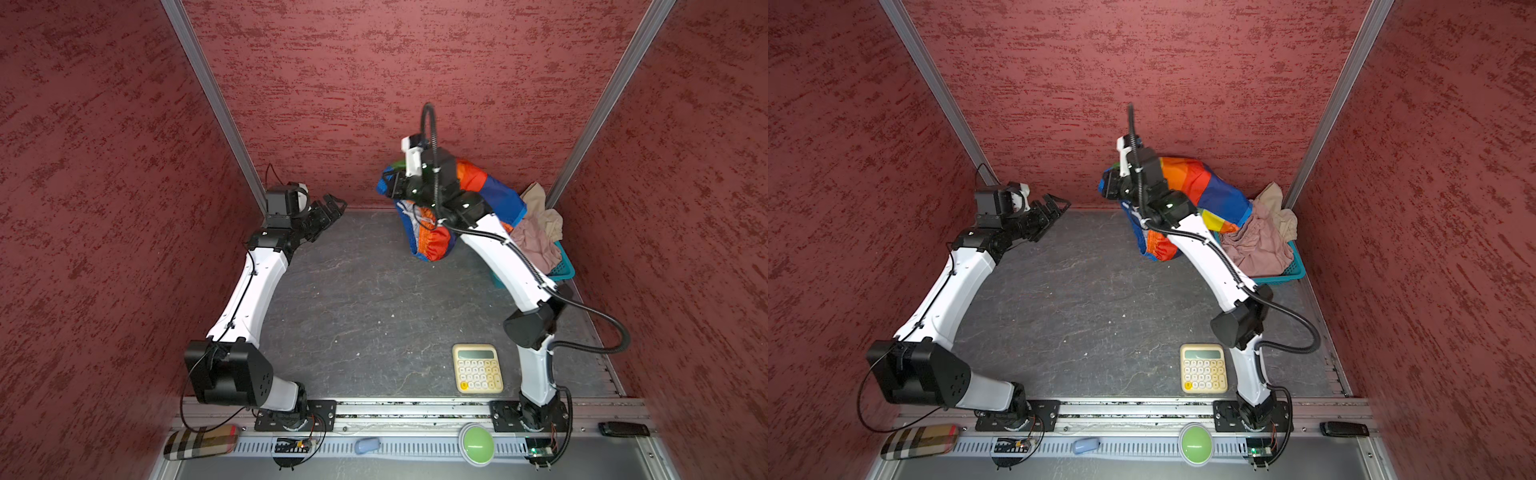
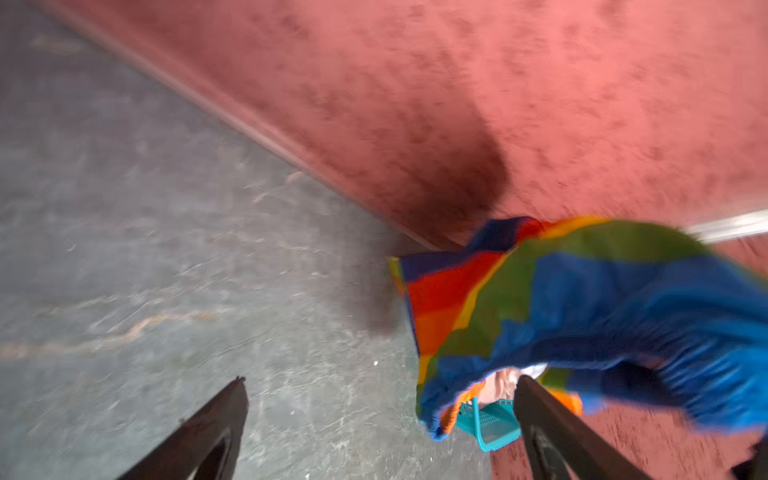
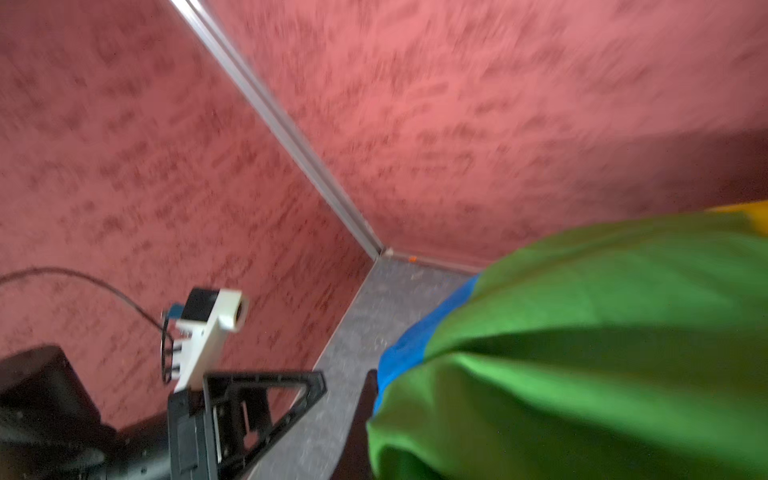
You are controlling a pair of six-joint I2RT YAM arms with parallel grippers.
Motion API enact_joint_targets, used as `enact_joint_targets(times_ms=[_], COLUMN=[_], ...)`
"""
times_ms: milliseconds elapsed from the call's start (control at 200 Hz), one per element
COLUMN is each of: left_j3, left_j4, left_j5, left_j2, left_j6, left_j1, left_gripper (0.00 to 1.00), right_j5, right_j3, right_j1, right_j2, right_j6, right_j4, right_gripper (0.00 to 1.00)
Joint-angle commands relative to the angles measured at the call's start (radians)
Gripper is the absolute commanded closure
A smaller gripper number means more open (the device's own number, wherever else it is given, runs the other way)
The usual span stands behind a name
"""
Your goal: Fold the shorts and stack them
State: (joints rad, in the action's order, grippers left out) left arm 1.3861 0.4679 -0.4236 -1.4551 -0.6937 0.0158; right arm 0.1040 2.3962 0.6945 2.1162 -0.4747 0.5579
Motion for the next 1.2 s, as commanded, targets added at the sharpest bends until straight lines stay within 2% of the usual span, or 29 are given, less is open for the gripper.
enact_joint_targets(times_ms=[0,90,170,190,250,281,411,496,676,852,1087,1192], left_j3=[-0.085,-0.151,-0.205,-0.216,-0.251,-0.27,-0.373,-0.426,-0.461,-0.504,-0.531,-0.543], left_j4=[-0.031,-0.038,-0.048,-0.05,-0.056,-0.06,-0.136,-0.204,-0.269,-0.357,-0.407,-0.396], left_j5=[-0.107,-0.127,-0.165,-0.18,-0.21,-0.22,-0.291,-0.323,-0.34,-0.331,-0.325,-0.325], left_j2=[0.013,0.038,0.047,0.046,0.05,0.051,0.07,0.078,0.059,0.051,0.04,0.049], left_j6=[-0.08,-0.095,-0.117,-0.121,-0.131,-0.137,-0.218,-0.279,-0.352,-0.427,-0.468,-0.464], left_j1=[-0.015,-0.051,-0.09,-0.1,-0.12,-0.128,-0.161,-0.144,-0.064,-0.014,0.03,0.028], left_gripper=[0.01,0.01,0.01,0.01,0.01,0.01,0.01,0.01,0.0,0.01,0.01,0.01], right_j5=[0.087,0.137,0.134,0.129,0.123,0.122,0.082,0.073,0.019,0.014,-0.036,-0.071], right_j3=[-0.03,-0.048,-0.096,-0.114,-0.185,-0.235,-0.563,-0.786,-1.213,-1.577,-1.724,-1.74], right_j1=[0.066,0.078,0.077,0.076,0.068,0.06,0.018,-0.034,-0.149,-0.217,-0.226,-0.24], right_j2=[0.158,0.205,0.193,0.184,0.133,0.099,-0.113,-0.246,-0.495,-0.654,-0.594,-0.548], right_j6=[-0.065,-0.094,-0.092,-0.088,-0.077,-0.077,-0.092,-0.129,-0.219,-0.46,-0.638,-0.682], right_j4=[0.051,0.049,0.053,0.053,0.041,0.027,-0.097,-0.182,-0.311,-0.59,-0.853,-0.964], right_gripper=[1.0,1.0,0.87,0.83,0.55,0.46,0.17,0.02,0.01,0.01,0.01,0.08])
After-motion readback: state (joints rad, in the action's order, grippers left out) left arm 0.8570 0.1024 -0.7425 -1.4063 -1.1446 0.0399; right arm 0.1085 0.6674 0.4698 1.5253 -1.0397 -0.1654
